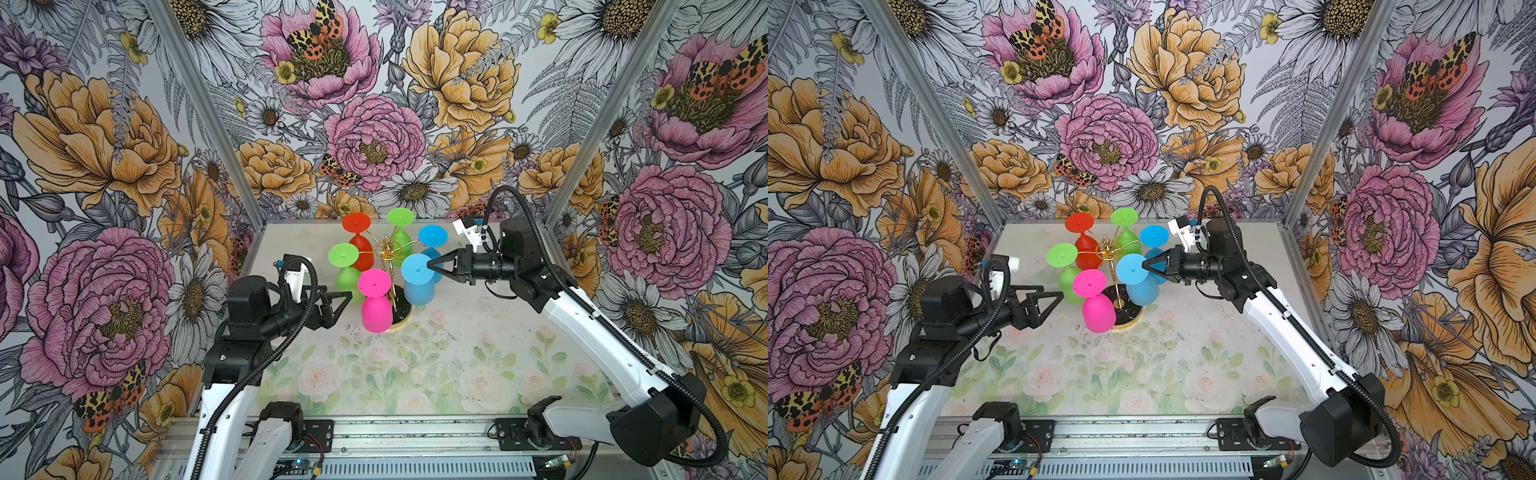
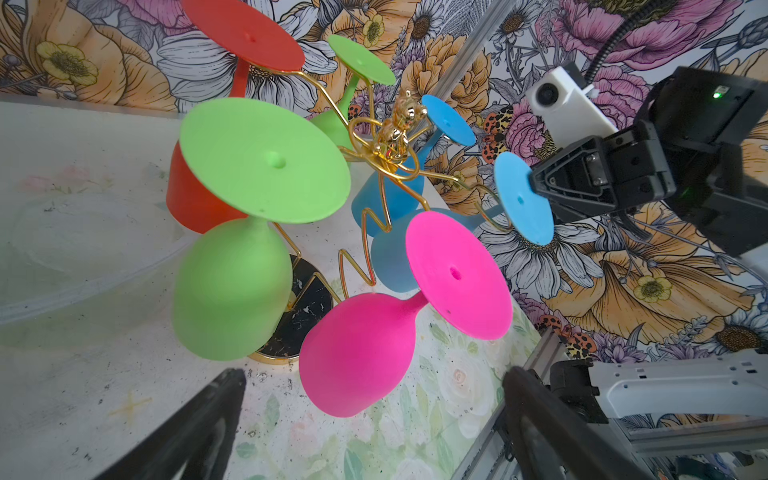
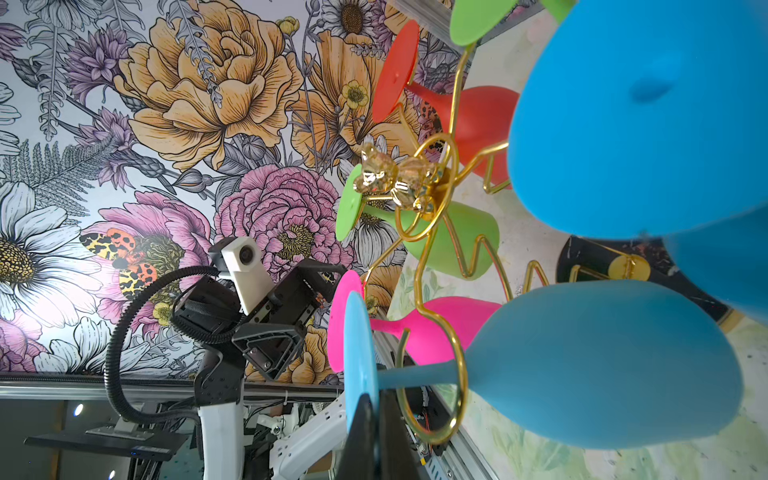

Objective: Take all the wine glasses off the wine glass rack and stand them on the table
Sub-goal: 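Pull the light blue glass off the rack with right gripper while left approaches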

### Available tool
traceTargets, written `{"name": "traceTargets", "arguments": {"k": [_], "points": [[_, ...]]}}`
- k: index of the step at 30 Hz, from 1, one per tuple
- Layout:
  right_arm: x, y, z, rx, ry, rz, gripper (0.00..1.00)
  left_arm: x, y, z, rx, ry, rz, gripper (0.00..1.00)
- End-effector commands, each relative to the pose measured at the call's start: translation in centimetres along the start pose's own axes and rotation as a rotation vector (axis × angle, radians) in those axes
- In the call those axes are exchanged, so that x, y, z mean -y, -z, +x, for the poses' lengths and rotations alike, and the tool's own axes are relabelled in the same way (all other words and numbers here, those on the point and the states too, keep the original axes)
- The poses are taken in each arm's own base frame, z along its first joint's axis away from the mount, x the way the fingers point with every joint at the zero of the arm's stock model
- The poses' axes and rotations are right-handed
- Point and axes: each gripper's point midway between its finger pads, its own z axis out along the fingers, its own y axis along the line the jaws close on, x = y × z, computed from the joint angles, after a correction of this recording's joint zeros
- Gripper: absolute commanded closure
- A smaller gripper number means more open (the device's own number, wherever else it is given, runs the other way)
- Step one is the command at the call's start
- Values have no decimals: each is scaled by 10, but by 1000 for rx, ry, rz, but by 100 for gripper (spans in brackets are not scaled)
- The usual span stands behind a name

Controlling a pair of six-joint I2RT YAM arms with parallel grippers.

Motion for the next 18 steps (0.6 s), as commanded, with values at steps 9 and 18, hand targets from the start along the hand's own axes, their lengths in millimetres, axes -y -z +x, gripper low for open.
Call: {"name": "traceTargets", "arguments": {"k": [9,18], "points": [[-13,3,-9,50,41,-33,100,12,6,-5,20,-31,27,1],[-11,-2,-19,71,34,-40,100,16,9,-5,25,-36,39,1]]}}
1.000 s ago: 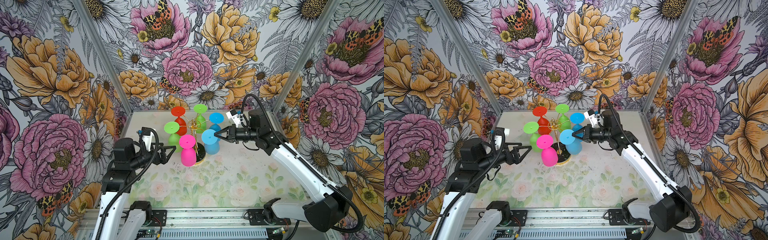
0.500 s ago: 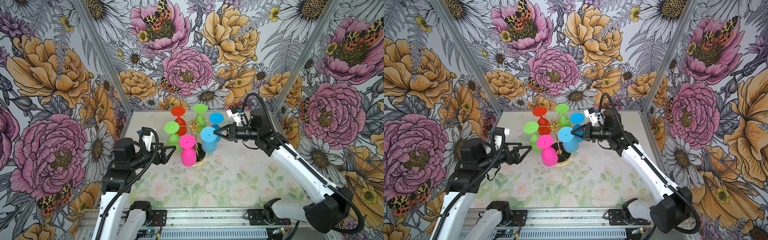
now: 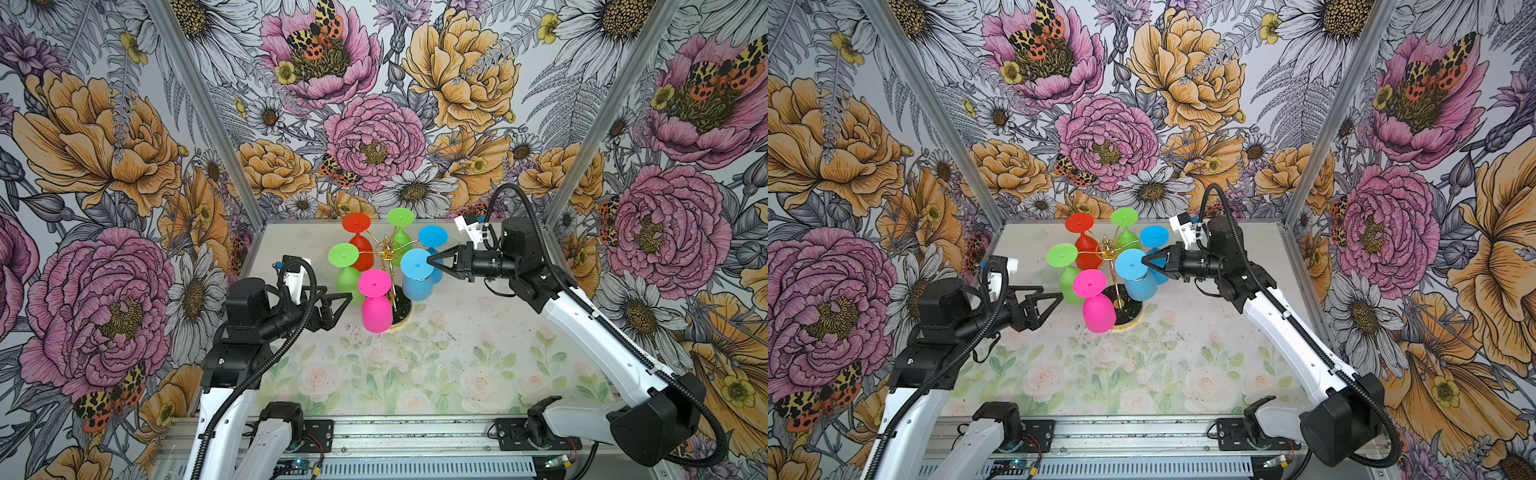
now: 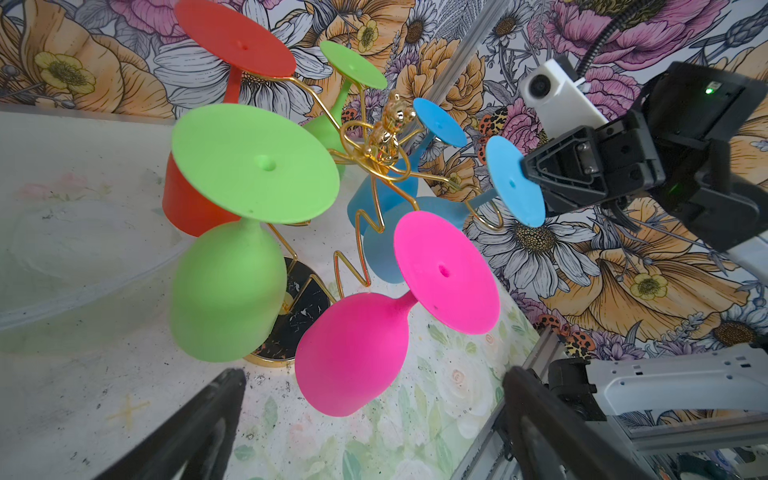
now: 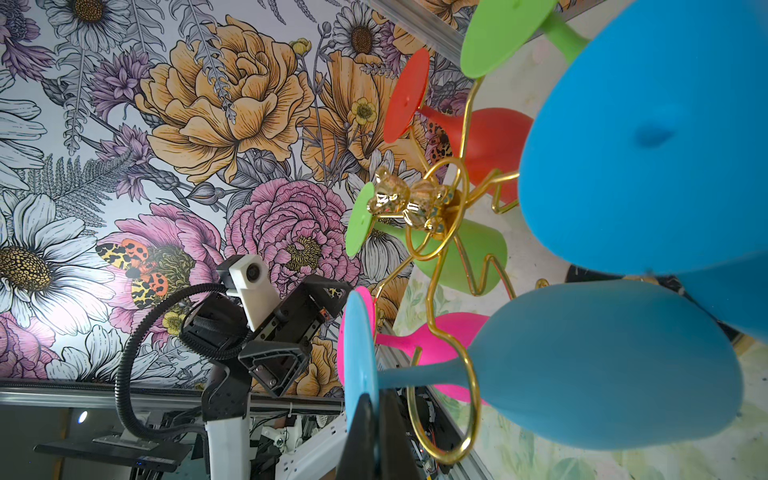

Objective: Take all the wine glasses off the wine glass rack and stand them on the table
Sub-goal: 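Pull the light blue glass off the rack with right gripper while left approaches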

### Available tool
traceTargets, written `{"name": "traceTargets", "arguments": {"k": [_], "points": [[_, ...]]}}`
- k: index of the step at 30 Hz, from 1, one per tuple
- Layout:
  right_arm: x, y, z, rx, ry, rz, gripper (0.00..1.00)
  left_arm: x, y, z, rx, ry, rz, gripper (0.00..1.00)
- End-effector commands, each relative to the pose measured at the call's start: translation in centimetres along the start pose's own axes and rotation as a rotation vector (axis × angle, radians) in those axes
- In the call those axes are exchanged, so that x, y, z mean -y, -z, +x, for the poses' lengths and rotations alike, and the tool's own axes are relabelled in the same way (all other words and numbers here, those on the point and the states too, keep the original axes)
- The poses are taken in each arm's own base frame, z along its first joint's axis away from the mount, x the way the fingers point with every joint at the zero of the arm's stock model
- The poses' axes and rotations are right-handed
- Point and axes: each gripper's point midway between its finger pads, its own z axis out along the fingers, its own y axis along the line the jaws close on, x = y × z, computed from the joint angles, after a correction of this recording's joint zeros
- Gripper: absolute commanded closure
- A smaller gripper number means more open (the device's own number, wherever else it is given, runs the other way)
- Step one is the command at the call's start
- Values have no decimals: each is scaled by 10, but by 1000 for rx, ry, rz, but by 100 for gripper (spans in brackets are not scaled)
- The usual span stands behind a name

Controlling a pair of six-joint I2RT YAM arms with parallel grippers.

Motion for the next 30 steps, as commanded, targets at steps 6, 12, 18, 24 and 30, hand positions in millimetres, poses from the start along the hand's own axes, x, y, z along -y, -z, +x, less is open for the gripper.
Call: {"name": "traceTargets", "arguments": {"k": [6,12,18,24,30], "points": [[-2,-7,-11,22,20,-19,100,11,5,-3,13,-24,32,1],[0,-12,-14,17,18,-15,100,12,5,-2,10,-23,39,1],[0,-15,-15,16,21,-15,100,14,5,-1,8,-28,50,1],[-1,-20,-16,10,24,-16,100,15,5,1,5,-30,58,1],[-1,-26,-16,-3,27,-16,100,18,8,1,9,-34,70,1]]}}
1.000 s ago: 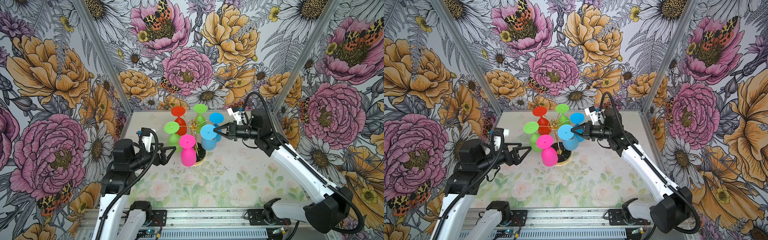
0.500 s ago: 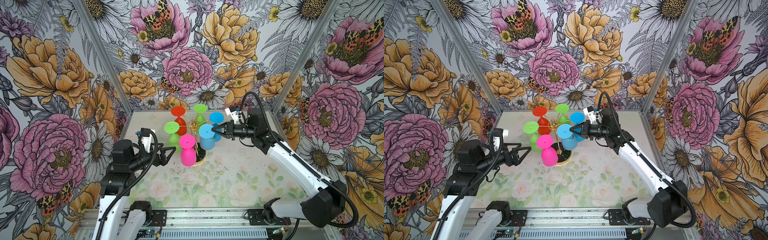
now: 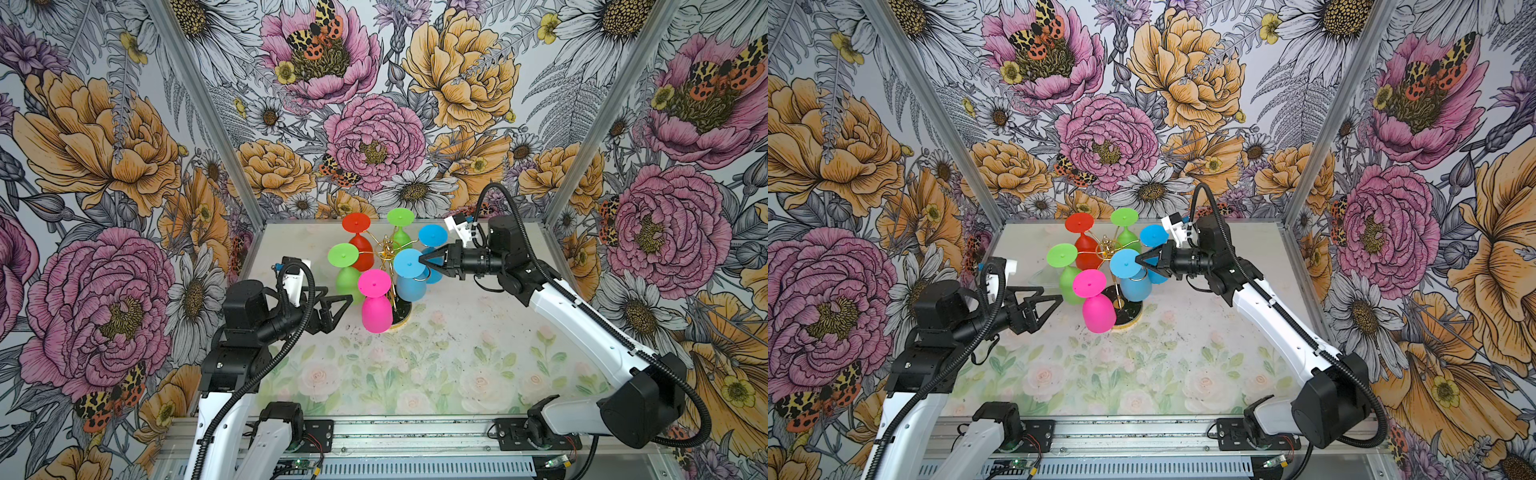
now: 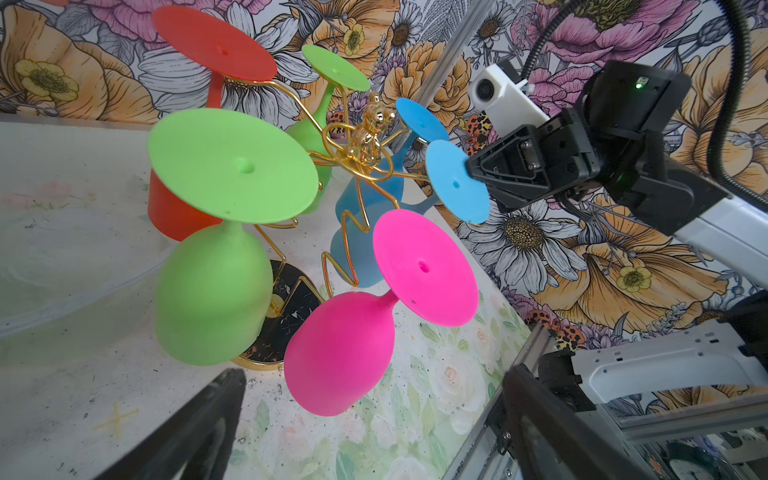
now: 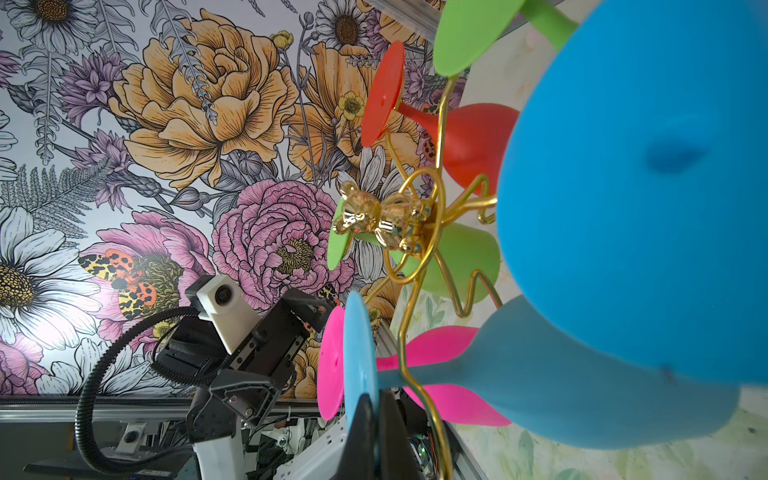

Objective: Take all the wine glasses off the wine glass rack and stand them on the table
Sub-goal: 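Pull the light blue glass off the rack with right gripper while left approaches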

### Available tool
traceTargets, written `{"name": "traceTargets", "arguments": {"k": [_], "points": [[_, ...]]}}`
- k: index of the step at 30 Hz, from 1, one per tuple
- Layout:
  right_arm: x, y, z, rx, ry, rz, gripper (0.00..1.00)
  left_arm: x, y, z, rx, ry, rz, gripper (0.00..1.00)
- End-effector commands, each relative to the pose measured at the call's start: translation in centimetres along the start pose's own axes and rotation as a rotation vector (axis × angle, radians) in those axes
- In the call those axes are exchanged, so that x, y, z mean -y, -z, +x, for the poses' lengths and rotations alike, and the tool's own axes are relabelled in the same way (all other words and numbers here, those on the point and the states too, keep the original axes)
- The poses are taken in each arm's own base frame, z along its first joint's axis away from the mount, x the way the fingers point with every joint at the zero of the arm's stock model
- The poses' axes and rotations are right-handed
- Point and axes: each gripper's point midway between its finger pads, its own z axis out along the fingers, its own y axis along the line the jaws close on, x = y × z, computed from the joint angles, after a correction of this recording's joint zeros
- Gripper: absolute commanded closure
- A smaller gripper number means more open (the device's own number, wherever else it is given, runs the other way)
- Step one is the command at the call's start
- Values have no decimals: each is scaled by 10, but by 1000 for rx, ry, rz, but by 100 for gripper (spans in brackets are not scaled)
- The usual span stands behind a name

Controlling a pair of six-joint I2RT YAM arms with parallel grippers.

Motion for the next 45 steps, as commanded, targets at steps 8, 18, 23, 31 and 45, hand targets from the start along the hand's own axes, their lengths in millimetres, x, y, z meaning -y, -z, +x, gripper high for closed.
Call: {"name": "traceTargets", "arguments": {"k": [8,18,23,31,45], "points": [[-20,-2,-5,16,73,-38,100,14,5,-1,6,-20,52,1],[-18,2,12,-11,98,-45,100,20,3,-4,-14,35,89,1],[-19,5,20,-24,112,-53,100,27,2,-6,-28,64,129,2],[-24,8,39,-70,145,-88,100,41,10,1,-95,66,173,1],[-29,17,54,-95,178,-117,100,79,7,21,-196,74,303,7]]}}
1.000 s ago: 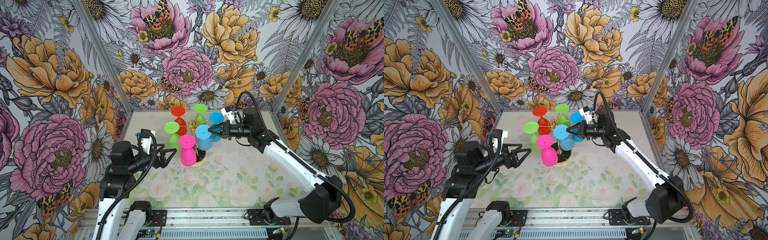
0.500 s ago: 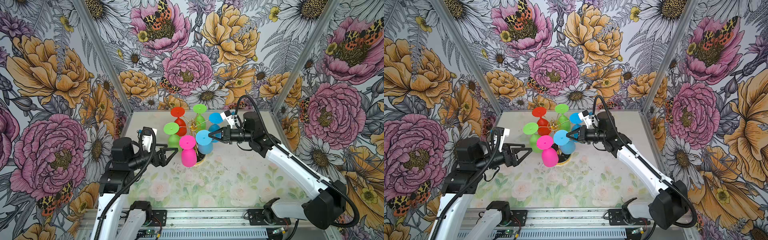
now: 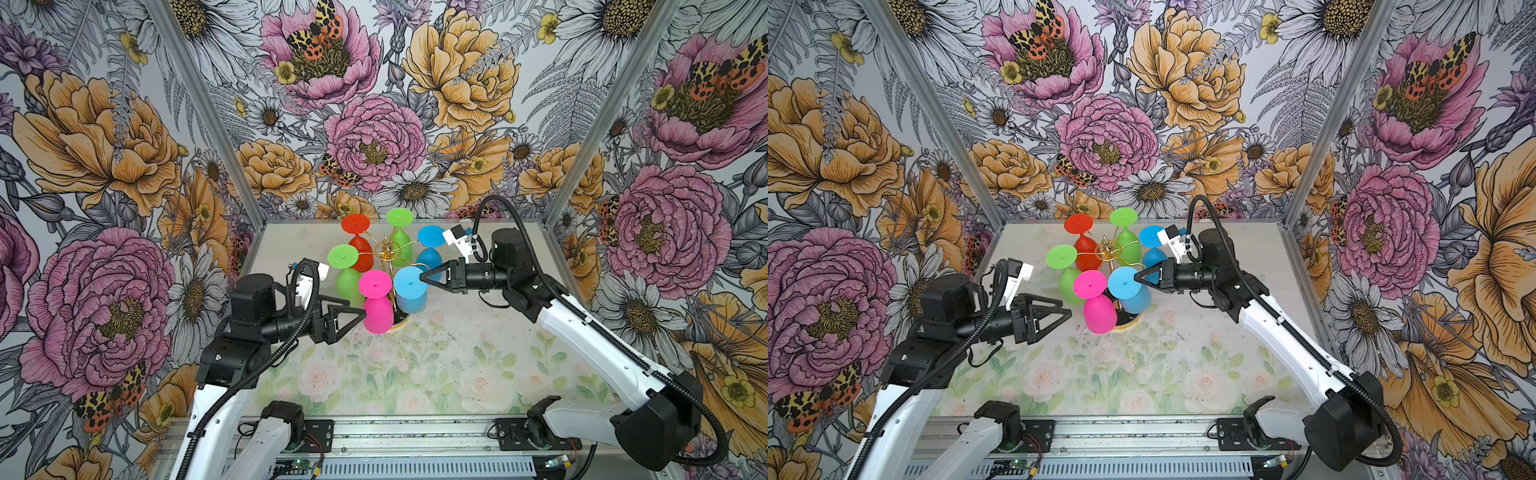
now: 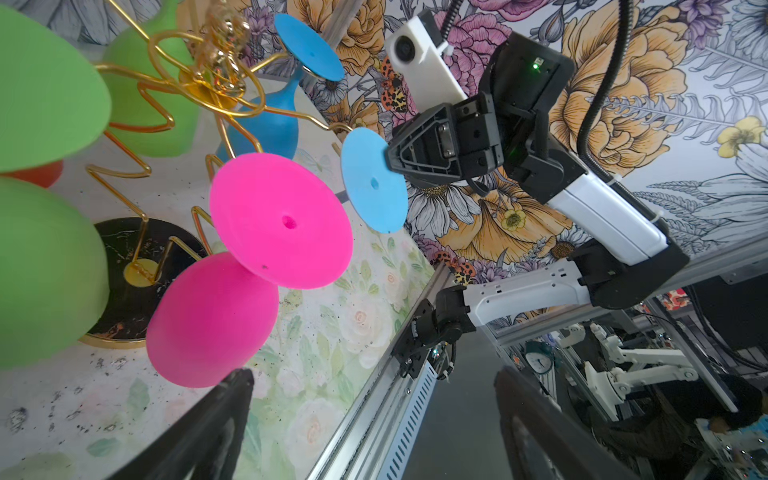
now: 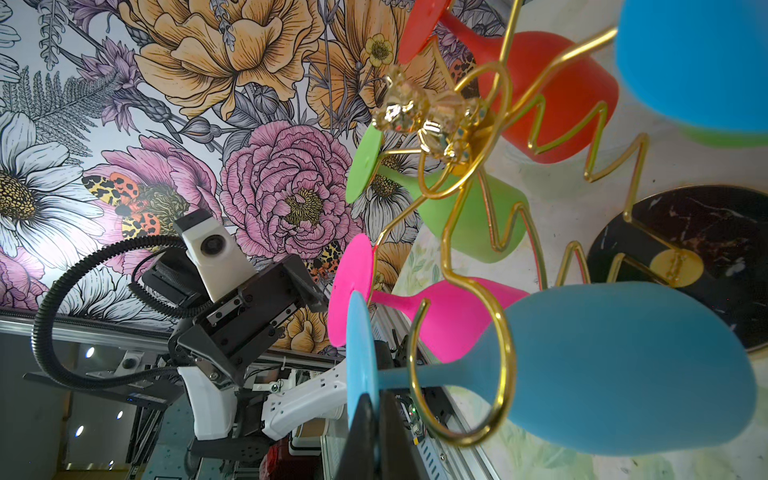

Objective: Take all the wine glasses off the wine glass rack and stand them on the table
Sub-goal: 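Pull the light blue glass off the rack with right gripper while left approaches, then grasp the light blue glass base with the left gripper beside the right gripper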

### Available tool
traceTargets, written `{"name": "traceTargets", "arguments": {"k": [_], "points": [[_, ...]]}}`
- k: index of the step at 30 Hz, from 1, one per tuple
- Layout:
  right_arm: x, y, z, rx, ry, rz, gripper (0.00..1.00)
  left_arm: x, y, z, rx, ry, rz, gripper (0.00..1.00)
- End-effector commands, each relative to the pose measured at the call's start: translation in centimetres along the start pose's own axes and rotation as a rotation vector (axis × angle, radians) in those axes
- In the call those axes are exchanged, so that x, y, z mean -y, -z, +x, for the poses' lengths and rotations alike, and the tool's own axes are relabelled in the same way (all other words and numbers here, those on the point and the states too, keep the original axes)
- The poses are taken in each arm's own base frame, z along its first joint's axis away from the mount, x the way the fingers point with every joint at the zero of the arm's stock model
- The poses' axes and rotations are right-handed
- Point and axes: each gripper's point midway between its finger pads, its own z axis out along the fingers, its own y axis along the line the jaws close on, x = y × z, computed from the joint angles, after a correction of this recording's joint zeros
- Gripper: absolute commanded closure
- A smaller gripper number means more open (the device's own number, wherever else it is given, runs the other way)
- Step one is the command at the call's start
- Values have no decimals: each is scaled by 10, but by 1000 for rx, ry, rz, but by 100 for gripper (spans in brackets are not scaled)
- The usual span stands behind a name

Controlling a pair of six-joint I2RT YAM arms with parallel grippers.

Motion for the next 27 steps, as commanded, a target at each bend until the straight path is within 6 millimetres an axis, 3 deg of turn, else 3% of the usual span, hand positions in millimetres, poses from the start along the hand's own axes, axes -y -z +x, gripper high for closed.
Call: {"name": "traceTargets", "arguments": {"k": [1,7,12,20,27], "points": [[-19,6,7,-13,78,-56,100,17,1,2,-14,-22,27,8],[-28,12,22,-50,132,-102,100,34,-10,10,-69,-49,52,11],[-34,26,36,-73,175,-142,100,37,-19,12,-87,-51,41,11],[-19,39,46,-26,185,-82,100,43,-41,3,-66,-39,82,24],[-5,49,54,36,184,36,100,46,-65,8,-87,-51,98,29]]}}
